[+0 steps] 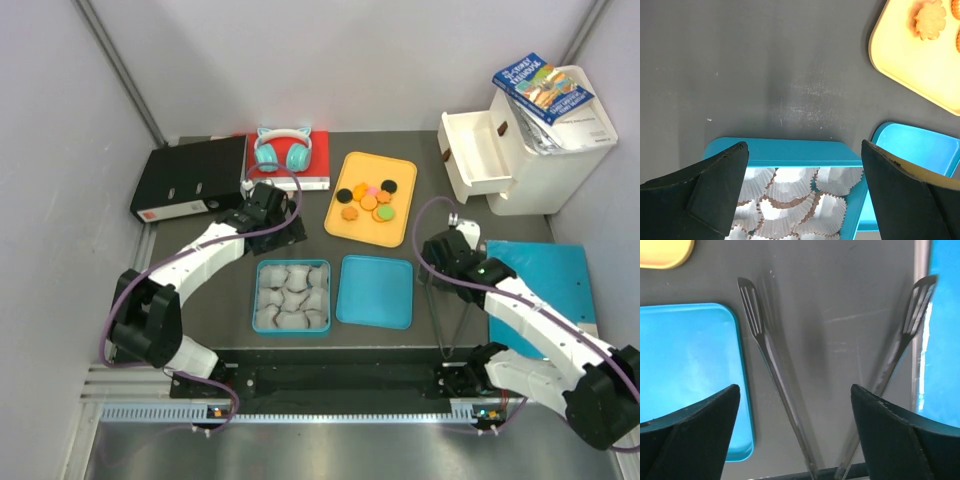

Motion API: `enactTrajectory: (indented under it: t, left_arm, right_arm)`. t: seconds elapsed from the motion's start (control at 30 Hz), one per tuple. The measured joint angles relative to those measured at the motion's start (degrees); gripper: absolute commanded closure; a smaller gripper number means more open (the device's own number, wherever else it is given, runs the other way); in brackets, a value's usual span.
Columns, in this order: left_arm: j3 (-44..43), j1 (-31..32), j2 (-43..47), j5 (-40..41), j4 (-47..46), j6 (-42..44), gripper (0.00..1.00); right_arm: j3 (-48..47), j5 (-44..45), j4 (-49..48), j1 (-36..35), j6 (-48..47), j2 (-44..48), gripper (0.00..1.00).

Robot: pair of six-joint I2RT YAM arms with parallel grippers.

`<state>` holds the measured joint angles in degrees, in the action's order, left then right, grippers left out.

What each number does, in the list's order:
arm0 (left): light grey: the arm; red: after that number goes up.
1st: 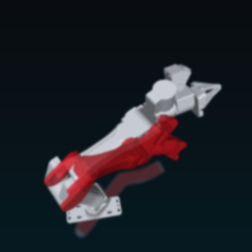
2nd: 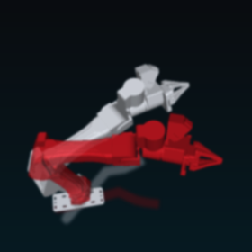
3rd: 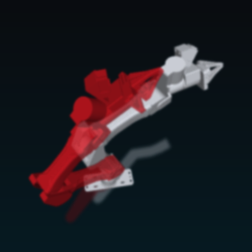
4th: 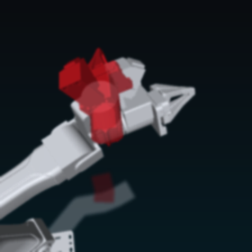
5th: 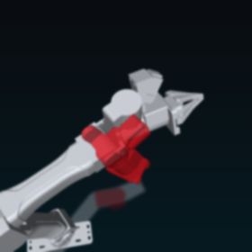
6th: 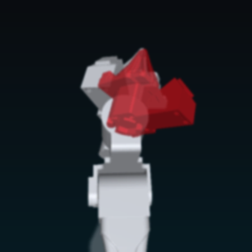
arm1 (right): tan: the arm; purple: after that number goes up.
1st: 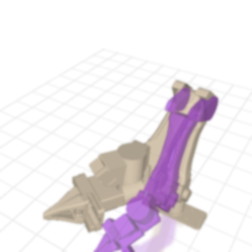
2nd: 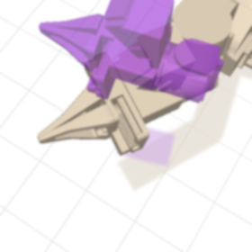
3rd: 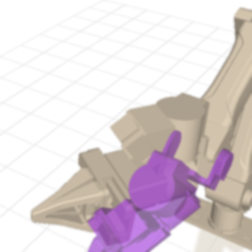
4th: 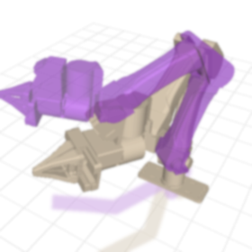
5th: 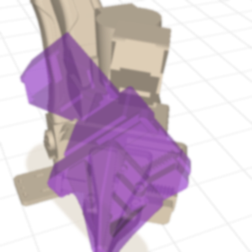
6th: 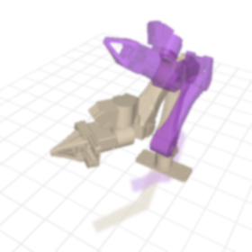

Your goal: Pack the cookies

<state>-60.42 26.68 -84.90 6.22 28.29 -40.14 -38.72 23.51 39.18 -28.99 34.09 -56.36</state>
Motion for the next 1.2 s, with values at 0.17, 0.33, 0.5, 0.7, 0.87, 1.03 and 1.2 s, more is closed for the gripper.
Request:
enactTrajectory:
  t: [0.17,0.33,0.5,0.7,0.87,1.03,1.2]
  left_arm:
    - [0.83,0.00,0.00,-0.98,-0.07,0.00,0.02]
    - [1.55,0.00,0.02,-1.46,-0.04,0.02,0.01]
    - [1.95,0.00,0.11,-1.95,-0.09,0.00,0.02]
    - [2.89,0.00,1.05,-2.34,-0.07,0.02,0.02]
    - [2.95,0.00,1.38,-2.40,-0.09,0.02,0.02]
    - [3.02,0.00,1.38,-3.04,-0.09,0.00,0.02]
    - [3.15,0.00,1.38,-3.98,-0.09,0.00,0.02]
  right_arm:
    - [2.60,-2.25,-2.58,0.00,1.22,-3.04,0.59]
    - [4.26,-2.69,-3.72,0.00,2.27,-4.26,0.62]
    - [4.33,-2.78,-5.16,0.00,2.89,-6.45,0.55]
    - [4.85,-3.67,-7.08,0.00,3.32,-7.10,0.53]
    - [5.77,-4.35,-8.74,0.00,3.50,-9.22,0.56]
    - [6.14,-5.20,-9.44,0.00,3.52,-13.60,0.68]
    - [4.79,-5.42,-9.64,0.00,3.06,-15.93,1.00]
